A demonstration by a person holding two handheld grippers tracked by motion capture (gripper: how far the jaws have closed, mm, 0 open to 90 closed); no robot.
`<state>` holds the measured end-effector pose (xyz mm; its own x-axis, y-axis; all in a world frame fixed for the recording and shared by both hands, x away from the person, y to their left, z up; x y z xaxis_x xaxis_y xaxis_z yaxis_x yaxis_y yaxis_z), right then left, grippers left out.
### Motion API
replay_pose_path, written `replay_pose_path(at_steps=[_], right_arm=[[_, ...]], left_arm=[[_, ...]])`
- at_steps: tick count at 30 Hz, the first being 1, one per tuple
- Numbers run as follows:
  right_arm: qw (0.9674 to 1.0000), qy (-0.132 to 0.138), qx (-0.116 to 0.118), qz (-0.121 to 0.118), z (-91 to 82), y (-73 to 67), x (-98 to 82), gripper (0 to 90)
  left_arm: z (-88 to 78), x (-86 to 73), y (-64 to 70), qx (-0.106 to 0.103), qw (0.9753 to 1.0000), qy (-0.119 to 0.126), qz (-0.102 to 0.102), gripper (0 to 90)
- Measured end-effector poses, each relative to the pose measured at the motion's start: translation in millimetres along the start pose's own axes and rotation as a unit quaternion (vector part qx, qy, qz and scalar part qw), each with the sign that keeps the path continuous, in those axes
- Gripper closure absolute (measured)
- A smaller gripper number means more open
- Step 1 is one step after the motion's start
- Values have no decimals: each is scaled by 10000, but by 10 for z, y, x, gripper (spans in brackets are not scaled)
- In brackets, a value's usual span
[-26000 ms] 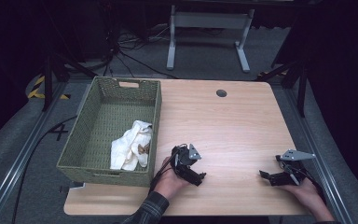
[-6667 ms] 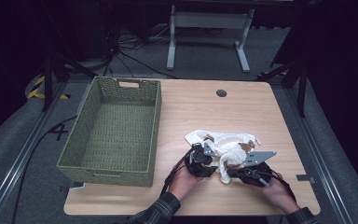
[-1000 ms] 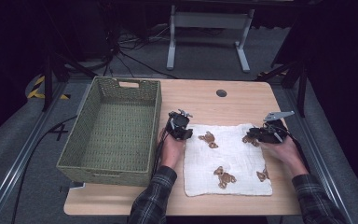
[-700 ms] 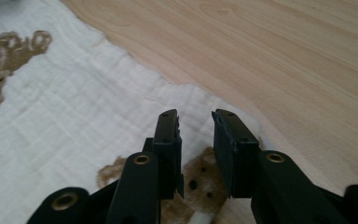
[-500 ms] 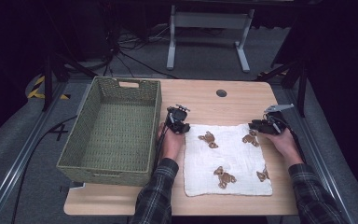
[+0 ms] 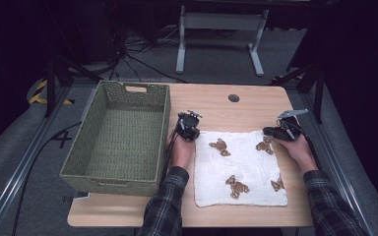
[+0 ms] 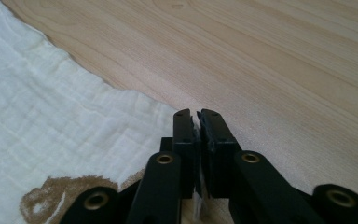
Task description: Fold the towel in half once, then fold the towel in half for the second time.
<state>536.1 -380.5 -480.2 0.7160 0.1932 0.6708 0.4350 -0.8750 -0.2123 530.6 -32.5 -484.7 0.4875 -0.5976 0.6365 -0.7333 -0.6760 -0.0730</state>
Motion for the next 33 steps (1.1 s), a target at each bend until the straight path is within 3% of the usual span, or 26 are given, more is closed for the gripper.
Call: replay_pose_path(at_steps=[6, 15, 22, 33], right_arm=[[9999, 82, 71, -13, -86, -22, 29, 876], [9987, 453, 185, -116, -414, -108, 63, 877], [9979, 574, 199, -226, -616, -198, -38, 877], [9972, 591, 278, -361, -800, -339, -244, 877]], left_arm=[[-61, 29, 3, 20, 9999, 123, -64, 875], [-363, 92, 53, 120, 9989, 442, -63, 875], [-576, 58, 164, 150, 9979, 636, 12, 875], [-794, -69, 382, 220, 9974, 663, 187, 875]])
Point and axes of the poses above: each handheld gripper's, and its own axes: z roughly forward along the jaws, x roughly out of its top, y roughly to its right, the point moved 4 cm from there along z, roughly forward along the jaws, and after that the axes turned 15 degrees about z, right-handed, at the moved point
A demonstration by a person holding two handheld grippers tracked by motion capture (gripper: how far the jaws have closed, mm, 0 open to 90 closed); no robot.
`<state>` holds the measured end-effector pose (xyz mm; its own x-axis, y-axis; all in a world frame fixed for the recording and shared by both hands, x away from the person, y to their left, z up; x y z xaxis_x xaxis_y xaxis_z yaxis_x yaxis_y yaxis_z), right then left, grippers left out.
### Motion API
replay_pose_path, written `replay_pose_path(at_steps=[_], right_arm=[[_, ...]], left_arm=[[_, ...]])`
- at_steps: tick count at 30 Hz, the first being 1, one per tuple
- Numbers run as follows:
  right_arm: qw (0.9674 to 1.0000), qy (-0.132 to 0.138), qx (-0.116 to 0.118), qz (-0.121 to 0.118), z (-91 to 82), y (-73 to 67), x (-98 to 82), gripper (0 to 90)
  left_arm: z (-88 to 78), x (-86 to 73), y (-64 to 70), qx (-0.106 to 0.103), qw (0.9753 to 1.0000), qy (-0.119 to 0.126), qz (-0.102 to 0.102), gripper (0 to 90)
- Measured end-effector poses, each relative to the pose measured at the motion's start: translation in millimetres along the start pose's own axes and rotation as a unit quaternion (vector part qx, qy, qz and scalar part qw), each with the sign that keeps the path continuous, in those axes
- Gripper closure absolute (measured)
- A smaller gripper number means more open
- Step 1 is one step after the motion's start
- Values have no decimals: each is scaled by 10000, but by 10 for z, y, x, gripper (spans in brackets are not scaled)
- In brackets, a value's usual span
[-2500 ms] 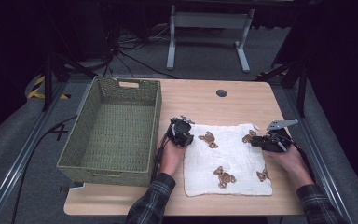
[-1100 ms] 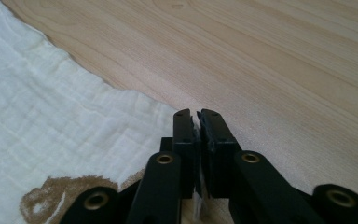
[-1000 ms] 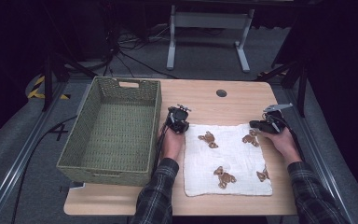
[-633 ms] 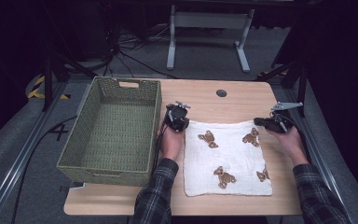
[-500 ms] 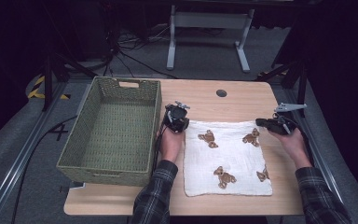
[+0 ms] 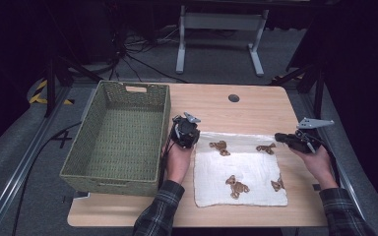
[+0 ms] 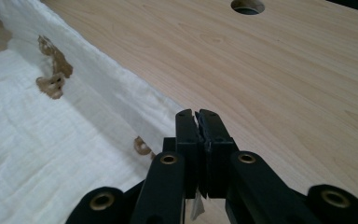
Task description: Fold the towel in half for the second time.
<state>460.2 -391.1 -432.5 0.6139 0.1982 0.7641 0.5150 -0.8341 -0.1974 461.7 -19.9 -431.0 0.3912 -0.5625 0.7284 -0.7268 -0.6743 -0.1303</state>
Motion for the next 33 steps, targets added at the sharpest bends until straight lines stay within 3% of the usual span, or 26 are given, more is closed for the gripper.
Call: replay_pose_path(at_steps=[7, 9, 16, 24, 33], right_arm=[[10000, -5, 93, 7, -178, -113, -158, 876], [9999, -31, 101, -30, -211, -132, -205, 876], [9997, -96, 210, -11, -341, -239, -404, 876], [9992, -216, 315, -70, -461, -366, -595, 876], [9983, -219, 526, -130, -608, -493, -773, 876]], left_arm=[[-176, -59, 173, -53, 9998, 65, 206, 874], [-223, -94, 245, -149, 9998, 87, 119, 874], [-399, -245, 430, -243, 9992, 187, 244, 875], [-480, -404, 649, -355, 9987, 97, 363, 875], [-629, -571, 768, -514, 9982, 130, 286, 875]])
Point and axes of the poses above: each handheld gripper's, and its own axes: z roughly forward along the jaws, x roughly out of its top, y roughly to its right, the point moved 4 cm from there along z, roughly forward along the jaws, and after that the axes turned 15 degrees about z, right-handed, at the moved point
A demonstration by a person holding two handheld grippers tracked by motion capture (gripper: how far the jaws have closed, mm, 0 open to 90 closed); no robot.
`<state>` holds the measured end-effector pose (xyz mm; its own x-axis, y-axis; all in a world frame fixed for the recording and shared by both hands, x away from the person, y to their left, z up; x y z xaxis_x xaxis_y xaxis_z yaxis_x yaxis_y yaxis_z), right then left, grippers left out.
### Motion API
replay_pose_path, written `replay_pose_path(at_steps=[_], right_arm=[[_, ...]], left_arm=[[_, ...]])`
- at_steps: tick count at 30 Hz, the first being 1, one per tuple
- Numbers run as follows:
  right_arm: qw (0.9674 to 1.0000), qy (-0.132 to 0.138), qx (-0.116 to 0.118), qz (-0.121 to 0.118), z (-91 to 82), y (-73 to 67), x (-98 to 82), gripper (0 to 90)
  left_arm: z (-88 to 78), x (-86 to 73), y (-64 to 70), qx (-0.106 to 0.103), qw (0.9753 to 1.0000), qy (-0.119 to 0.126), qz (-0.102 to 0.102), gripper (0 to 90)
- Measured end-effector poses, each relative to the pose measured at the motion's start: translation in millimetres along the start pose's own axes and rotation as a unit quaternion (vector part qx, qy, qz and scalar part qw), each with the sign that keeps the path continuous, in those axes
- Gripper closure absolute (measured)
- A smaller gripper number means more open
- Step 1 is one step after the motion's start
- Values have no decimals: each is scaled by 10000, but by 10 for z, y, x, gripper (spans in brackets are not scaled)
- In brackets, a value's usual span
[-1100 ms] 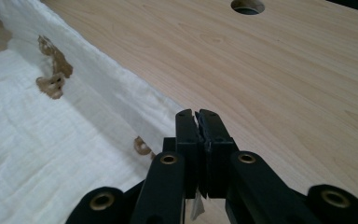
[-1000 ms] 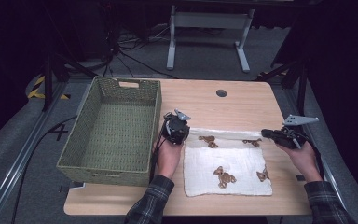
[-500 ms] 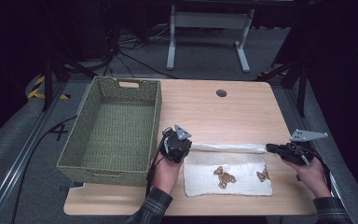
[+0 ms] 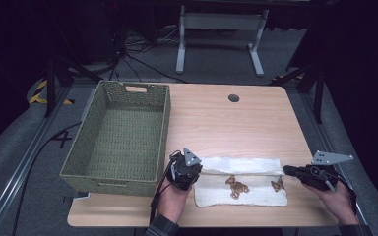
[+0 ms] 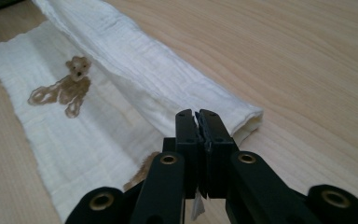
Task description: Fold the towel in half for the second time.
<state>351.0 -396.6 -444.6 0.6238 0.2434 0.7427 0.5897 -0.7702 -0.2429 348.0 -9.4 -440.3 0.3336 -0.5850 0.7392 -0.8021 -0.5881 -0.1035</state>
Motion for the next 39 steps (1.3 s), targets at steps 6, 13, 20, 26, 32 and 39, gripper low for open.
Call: replay_pose_path(at_steps=[6, 13, 20, 26, 32, 39], right_arm=[[9999, -77, 126, 1, -51, -104, -151, 876], [9997, -79, 222, -22, -112, -178, -245, 876], [9991, -248, 335, -27, -117, -226, -353, 875], [9986, -340, 405, -45, -141, -277, -430, 871], [9984, -294, 483, 60, -153, -256, -423, 775], [9985, -329, 438, -13, -91, -250, -370, 793]], left_arm=[[-46, -85, 64, -130, 9999, -55, 44, 875], [-60, -171, 148, -300, 9994, -150, 57, 874], [-79, -257, 229, -467, 9985, -281, 101, 873], [-88, -307, 262, -590, 9977, -327, 95, 868], [-88, -269, 261, -574, 9979, -283, 130, 782], [9, -201, 194, -576, 9977, -322, 150, 789]])
Point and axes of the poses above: each handheld gripper's, and its own axes: z roughly forward along the jaws, x roughly out of its top, y roughly to its right, the point moved 4 cm from there along z, roughly forward along the jaws, and after that the axes turned 15 degrees about z, right-handed, at the moved point
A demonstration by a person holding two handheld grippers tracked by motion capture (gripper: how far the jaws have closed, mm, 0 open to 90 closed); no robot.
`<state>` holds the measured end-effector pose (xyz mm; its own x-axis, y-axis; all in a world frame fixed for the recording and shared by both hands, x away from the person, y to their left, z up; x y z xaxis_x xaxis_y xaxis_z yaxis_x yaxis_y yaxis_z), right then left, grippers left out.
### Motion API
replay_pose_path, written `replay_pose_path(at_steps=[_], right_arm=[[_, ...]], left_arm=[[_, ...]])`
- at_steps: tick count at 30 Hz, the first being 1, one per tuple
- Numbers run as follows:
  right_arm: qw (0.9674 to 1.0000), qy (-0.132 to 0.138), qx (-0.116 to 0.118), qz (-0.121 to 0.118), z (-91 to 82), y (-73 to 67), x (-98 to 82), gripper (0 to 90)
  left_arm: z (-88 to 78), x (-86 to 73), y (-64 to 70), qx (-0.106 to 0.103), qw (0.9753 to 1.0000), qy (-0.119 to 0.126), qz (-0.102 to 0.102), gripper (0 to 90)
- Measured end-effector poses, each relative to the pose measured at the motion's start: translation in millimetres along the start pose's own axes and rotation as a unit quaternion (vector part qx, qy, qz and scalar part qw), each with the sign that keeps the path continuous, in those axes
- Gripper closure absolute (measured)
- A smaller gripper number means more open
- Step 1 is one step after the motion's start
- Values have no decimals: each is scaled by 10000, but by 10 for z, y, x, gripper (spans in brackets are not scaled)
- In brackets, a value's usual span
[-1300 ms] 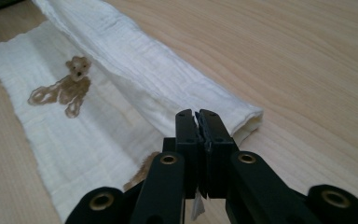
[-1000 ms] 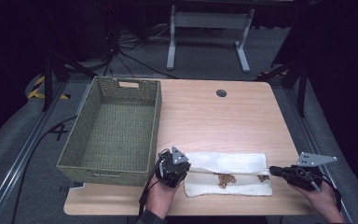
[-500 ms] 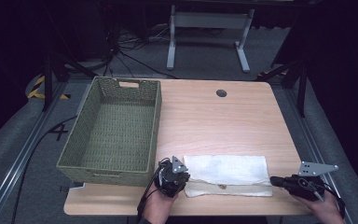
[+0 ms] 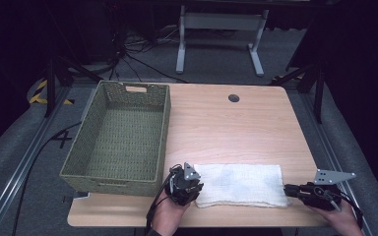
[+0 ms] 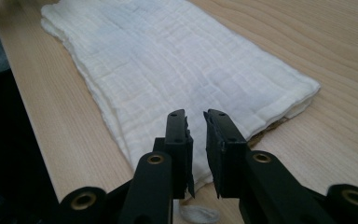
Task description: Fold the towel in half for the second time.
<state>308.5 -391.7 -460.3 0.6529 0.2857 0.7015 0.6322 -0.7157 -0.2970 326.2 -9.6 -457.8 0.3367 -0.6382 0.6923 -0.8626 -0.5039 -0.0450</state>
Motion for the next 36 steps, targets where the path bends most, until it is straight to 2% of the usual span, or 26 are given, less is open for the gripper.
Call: replay_pose_path(at_steps=[5, 8, 11, 13, 14, 17, 19, 20, 22, 29, 31, 36], right_arm=[[10000, 40, -70, 25, 36, 32, 66, 801], [9999, 54, -132, 60, 83, 82, 125, 800], [9997, 51, -212, 75, 128, 134, 174, 796], [9996, 72, -270, 82, 157, 179, 228, 793], [9995, 78, -297, 89, 173, 203, 258, 791], [9991, 81, -400, 103, 230, 286, 354, 783], [9988, 98, -463, 107, 275, 344, 415, 782], [9987, 80, -498, 109, 295, 377, 438, 780], [9983, 44, -549, 164, 331, 433, 471, 775], [9976, -23, -641, 267, 440, 586, 523, 752], [9972, -155, -670, 307, 477, 618, 509, 743], [9964, -268, -733, 317, 499, 650, 462, 724]], left_arm=[[91, 37, -54, -72, 9999, 31, -69, 793], [147, 73, -138, -41, 10000, -17, -24, 792], [199, 113, -211, -11, 9999, -54, -92, 780], [239, 148, -258, 33, 9999, -14, -151, 769], [252, 165, -292, 56, 9999, -29, -103, 768], [317, 205, -354, 119, 9997, 5, -231, 751], [347, 223, -406, 82, 9998, -84, -189, 739], [371, 233, -414, 128, 9995, -66, -273, 738], [401, 248, -455, 174, 9995, -83, -243, 724], [434, 277, -534, 228, 9993, -90, -297, 694], [440, 277, -547, 257, 9992, -51, -305, 689], [438, 246, -567, 256, 9991, -98, -335, 658]])
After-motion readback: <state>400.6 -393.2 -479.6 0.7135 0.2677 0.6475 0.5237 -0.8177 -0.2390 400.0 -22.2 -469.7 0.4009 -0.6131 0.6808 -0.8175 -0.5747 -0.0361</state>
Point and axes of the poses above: each handheld gripper's, and its own axes: z roughly forward along the jaws, x roughly out of its top, y roughly to its right, the point moved 4 cm from there along z, roughly forward along the jaws, and after that the axes turned 15 degrees about z, right-handed, at the moved point
